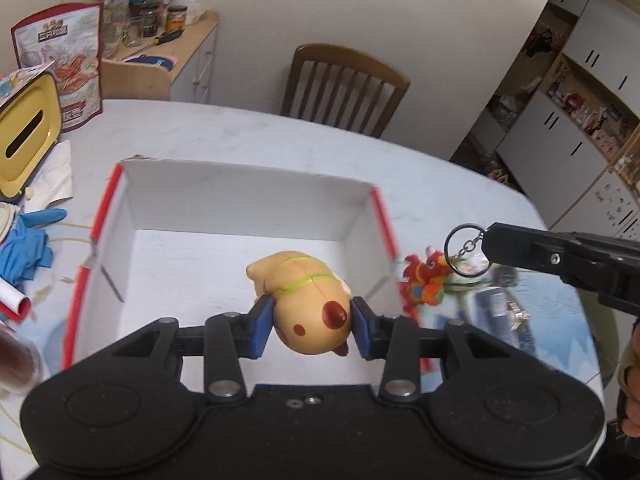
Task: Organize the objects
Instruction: 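Carry the pig toy and dragon keychain over the open cardboard box with both grippers, then open both grippers to drop the pig toy and keychain into the box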
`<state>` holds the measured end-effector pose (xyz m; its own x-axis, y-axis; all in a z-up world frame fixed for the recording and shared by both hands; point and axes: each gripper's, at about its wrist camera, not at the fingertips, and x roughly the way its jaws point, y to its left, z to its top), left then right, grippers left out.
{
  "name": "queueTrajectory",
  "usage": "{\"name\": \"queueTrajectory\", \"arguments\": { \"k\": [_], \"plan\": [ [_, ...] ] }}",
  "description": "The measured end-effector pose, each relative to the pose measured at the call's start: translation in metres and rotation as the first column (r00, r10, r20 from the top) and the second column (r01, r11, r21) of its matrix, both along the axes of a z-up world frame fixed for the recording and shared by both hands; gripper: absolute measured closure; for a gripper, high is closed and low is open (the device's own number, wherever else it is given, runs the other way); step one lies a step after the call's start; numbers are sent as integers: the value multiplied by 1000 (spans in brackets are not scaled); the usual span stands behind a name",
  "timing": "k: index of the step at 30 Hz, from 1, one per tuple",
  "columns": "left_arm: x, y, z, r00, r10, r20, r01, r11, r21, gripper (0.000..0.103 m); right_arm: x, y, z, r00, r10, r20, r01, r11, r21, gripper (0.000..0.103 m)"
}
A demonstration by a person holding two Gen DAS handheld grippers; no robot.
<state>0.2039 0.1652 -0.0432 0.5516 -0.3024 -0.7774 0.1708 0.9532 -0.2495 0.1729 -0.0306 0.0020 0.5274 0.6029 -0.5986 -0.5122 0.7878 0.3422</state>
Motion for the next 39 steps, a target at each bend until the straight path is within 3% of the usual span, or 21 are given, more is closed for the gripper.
{"name": "queueTrajectory", "arguments": {
  "k": [8, 17, 25, 31, 35, 39],
  "plan": [
    [30, 20, -40, 996, -27, -86, 33, 997, 69, 64, 16, 50, -50, 997, 34, -75, -41, 994, -102, 102],
    [52, 14, -67, 980, -89, -179, 112, 986, 122, 63, 29, 55, -102, 986, -5, -166, -33, 973, -227, 102],
    [68, 6, -84, 955, -116, -274, 167, 971, 171, 61, 25, 58, -109, 981, 17, -193, -70, 960, -272, 101],
    [71, 3, -83, 948, -122, -293, 182, 966, 185, 59, 17, 55, -110, 975, 29, -220, -88, 960, -266, 101],
    [69, 5, -85, 945, -123, -302, 181, 968, 174, 49, 12, 54, -109, 974, 32, -224, -92, 961, -259, 100],
    [66, 7, -86, 945, -123, -302, 176, 972, 154, 47, 8, 51, -105, 976, 18, -217, -74, 965, -251, 99]
  ]
}}
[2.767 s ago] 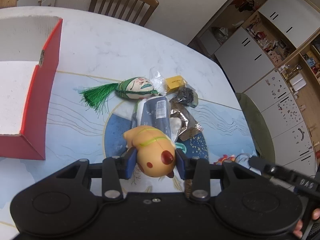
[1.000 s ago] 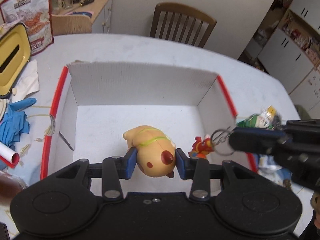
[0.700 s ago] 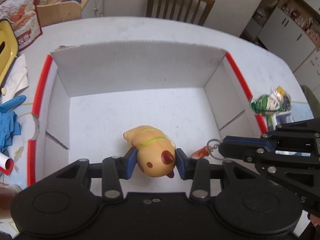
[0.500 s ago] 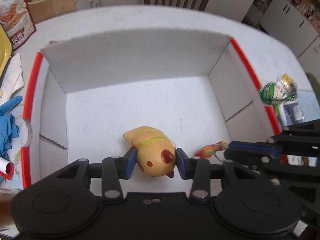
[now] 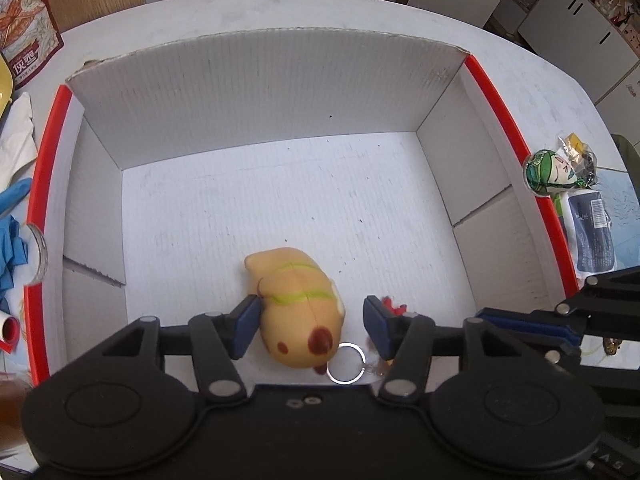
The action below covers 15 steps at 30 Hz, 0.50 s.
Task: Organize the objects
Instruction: 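Open both grippers to drop the pig toy and keychain into the box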
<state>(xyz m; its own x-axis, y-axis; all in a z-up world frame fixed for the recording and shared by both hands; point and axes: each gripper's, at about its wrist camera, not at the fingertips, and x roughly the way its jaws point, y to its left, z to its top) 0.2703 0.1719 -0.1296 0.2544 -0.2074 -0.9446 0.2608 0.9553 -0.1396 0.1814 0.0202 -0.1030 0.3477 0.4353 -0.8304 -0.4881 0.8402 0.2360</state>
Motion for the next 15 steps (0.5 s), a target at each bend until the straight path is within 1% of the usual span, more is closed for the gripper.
{"name": "queueTrajectory", "arguments": {
  "k": [1, 3, 5, 8, 9, 10, 11, 13, 15],
  "plan": [
    [-1, 1, 0, 1000, 2, -1, -2, 1000, -8, 46, -1, -2, 2, 1000, -5, 2, 5, 1000, 5, 98],
    [-3, 0, -1, 1000, 5, 2, -5, 1000, -15, 40, -4, -7, 7, 1000, -18, 8, 18, 1000, 16, 97],
    [-5, 1, 0, 1000, 6, 9, -6, 1000, -13, 40, -5, -11, 12, 999, -31, 17, 30, 999, 28, 96],
    [-8, 1, 4, 1000, 16, 25, -16, 1000, -23, 40, -10, -20, 21, 998, -54, 36, 53, 997, 49, 90],
    [-10, 0, 6, 999, 19, 36, -18, 999, -28, 40, -11, -23, 23, 997, -62, 41, 60, 997, 57, 86],
    [-11, 0, 10, 999, 22, 49, -20, 999, -33, 40, -14, -28, 26, 996, -71, 47, 67, 995, 68, 78],
    [-14, -1, 14, 998, 24, 61, -21, 999, -37, 40, -15, -32, 28, 995, -79, 54, 75, 994, 77, 74],
    [-19, -5, 21, 996, 24, 87, -20, 999, -41, 40, -18, -41, 34, 993, -94, 67, 87, 991, 99, 62],
    [-25, -9, 29, 993, 17, 116, -12, 999, -44, 40, -22, -49, 39, 991, -104, 80, 95, 989, 113, 59]
  ]
}}
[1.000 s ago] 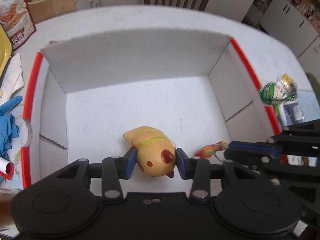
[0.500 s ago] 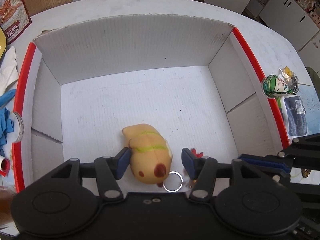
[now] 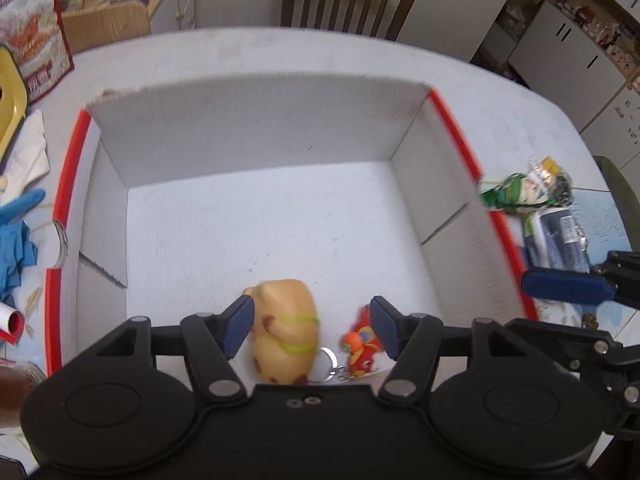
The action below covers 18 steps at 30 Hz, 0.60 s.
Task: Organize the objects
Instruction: 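Open both grippers to drop the pig toy and keychain into the box, then return both grippers to the pile and grasp the white-blue snack bag with the left gripper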
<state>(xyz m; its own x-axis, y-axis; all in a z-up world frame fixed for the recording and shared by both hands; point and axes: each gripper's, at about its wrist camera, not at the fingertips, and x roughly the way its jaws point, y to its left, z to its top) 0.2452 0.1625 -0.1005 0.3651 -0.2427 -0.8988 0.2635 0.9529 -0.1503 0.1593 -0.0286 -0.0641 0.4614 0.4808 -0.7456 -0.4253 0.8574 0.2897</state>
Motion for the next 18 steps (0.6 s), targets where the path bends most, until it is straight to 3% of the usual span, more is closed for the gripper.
{"name": "queueTrajectory", "arguments": {
  "k": [7, 12, 16, 18],
  "plan": [
    [-21, -25, 27, 998, -3, 66, 5, 1000, -29, 36, -19, -35, 20, 999, -13, 42, 11, 999, 38, 49],
    [-39, -47, 44, 994, -4, 111, 8, 999, -42, 32, -36, -67, 31, 997, -24, 78, 20, 999, 51, 49],
    [-54, -67, 53, 991, -6, 135, 12, 999, -49, 28, -55, -96, 36, 993, -40, 110, 35, 998, 49, 37],
    [-61, -79, 55, 989, -7, 150, 14, 999, -43, 26, -64, -111, 37, 992, -46, 120, 41, 998, 42, 37]
  ]
}}
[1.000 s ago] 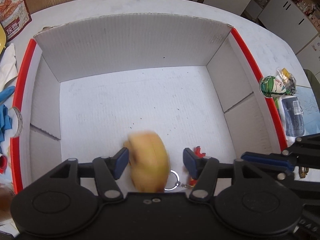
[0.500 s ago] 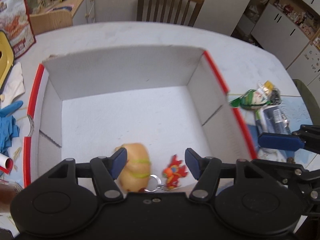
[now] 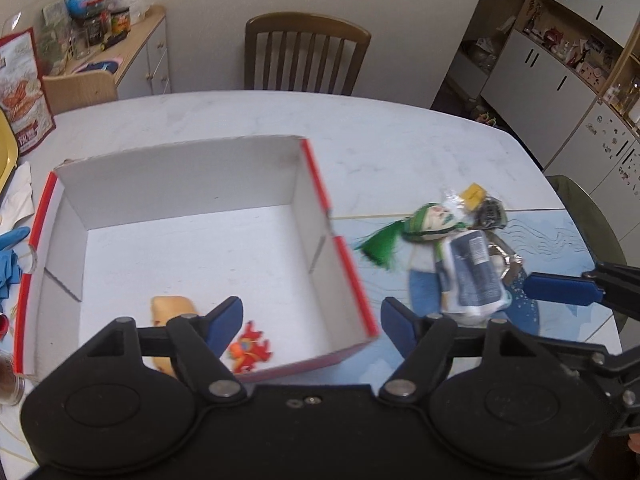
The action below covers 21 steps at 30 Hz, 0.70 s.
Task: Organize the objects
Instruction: 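Return both grippers to the pile and grasp the white-blue snack bag with the left gripper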
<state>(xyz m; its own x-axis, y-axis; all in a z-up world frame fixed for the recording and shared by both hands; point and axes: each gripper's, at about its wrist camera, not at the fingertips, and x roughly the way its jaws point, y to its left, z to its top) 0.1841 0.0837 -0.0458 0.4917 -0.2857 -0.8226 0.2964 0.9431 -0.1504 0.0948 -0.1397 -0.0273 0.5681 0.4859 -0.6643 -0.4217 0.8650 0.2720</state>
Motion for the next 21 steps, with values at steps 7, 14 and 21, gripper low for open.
{"name": "queueTrajectory", "arguments": {
  "k": [7, 14, 21],
  "plan": [
    [-20, -40, 5, 1000, -13, 26, 13, 1000, -3, 17, -27, -55, -5, 998, -62, 10, 62, 998, -27, 32],
    [-30, -81, 5, 999, -28, 46, 28, 1000, -1, 3, -44, -97, -16, 997, -75, 23, 77, 994, -77, 25],
    [-31, -119, -2, 998, -26, 53, 26, 1000, -6, 1, -60, -130, -40, 997, -78, 17, 79, 985, -152, 25]
  ]
}}
